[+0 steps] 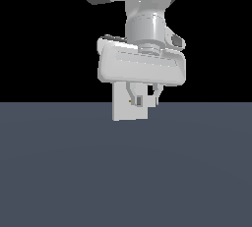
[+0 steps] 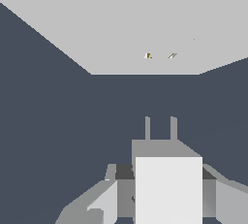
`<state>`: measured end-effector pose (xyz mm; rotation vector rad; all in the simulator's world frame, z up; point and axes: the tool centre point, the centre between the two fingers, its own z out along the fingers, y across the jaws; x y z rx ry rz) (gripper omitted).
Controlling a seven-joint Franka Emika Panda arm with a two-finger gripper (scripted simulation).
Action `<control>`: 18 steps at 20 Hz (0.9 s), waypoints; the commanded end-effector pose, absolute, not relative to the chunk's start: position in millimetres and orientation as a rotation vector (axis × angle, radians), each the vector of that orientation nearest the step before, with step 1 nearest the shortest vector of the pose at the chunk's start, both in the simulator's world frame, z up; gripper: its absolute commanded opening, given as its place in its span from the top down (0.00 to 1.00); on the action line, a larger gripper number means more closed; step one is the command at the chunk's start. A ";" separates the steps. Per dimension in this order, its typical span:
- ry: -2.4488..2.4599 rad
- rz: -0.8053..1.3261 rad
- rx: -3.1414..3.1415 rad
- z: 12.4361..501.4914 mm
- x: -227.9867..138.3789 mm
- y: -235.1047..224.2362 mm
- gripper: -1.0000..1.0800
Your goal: Plug the charger into the wall socket.
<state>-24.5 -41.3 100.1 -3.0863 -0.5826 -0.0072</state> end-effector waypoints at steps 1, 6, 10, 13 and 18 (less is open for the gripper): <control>-0.584 -0.007 -3.086 100.0 -24.4 -40.6 1.00; -0.584 -0.007 -3.086 100.1 -23.8 -40.3 1.00; -0.583 -0.007 -3.086 99.8 -18.1 -38.2 1.00; -0.583 -0.007 -3.086 99.8 -10.3 -34.9 1.00; -0.583 -0.007 -3.086 99.7 7.6 -27.7 1.00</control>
